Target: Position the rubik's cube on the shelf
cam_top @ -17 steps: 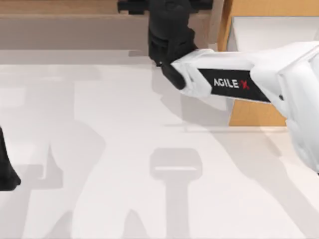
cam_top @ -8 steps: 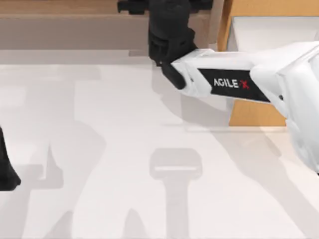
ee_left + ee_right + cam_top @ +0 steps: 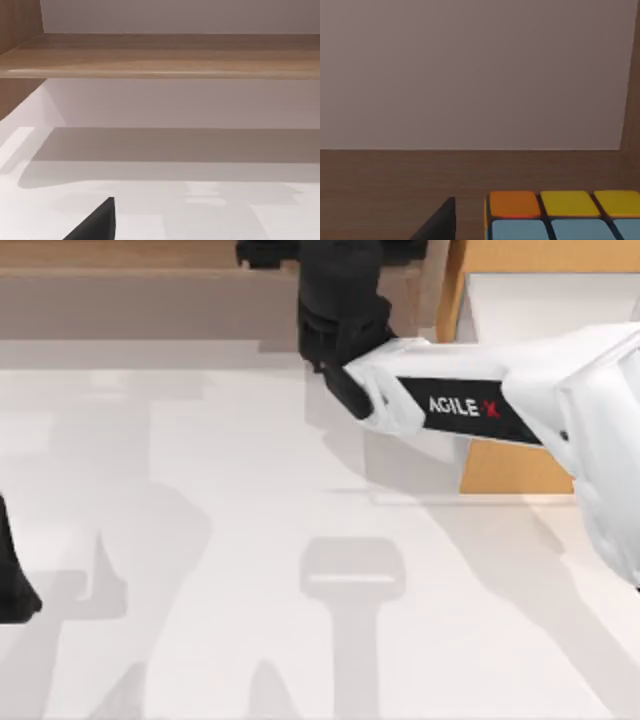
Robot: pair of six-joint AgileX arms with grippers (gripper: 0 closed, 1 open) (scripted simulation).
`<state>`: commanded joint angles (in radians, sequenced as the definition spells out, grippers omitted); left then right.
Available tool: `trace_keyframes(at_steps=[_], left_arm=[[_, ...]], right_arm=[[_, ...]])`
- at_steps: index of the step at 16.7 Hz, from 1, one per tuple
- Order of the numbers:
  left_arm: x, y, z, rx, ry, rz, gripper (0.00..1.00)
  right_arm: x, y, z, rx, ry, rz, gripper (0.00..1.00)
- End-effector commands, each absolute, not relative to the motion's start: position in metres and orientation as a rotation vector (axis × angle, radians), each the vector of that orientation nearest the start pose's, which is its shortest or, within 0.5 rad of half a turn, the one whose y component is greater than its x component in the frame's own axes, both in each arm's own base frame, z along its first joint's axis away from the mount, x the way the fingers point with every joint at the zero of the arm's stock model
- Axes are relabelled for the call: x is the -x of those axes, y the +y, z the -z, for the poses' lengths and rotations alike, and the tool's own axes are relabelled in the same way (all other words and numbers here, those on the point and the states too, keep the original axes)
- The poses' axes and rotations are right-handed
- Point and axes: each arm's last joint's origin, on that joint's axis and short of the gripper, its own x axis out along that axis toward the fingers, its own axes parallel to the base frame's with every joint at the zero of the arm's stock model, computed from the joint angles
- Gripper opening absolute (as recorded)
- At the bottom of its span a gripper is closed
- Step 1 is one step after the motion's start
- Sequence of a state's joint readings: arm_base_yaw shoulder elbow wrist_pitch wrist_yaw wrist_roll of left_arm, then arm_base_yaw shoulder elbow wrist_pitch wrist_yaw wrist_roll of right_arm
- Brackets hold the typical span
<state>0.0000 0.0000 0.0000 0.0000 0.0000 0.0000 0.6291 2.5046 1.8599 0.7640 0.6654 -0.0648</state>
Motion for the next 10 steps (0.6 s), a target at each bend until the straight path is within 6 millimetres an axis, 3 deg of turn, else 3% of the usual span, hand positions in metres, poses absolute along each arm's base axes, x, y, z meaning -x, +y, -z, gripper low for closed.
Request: trace_keyframes(at_steps=[10], left_arm=[[-0.1057, -0.0012, -0.1600, 0.000, 0.000, 0.000, 1.00]], right_arm=[[-0.4542, 0.3253, -0.1688, 0.016, -0.114, -0.012, 1.00]])
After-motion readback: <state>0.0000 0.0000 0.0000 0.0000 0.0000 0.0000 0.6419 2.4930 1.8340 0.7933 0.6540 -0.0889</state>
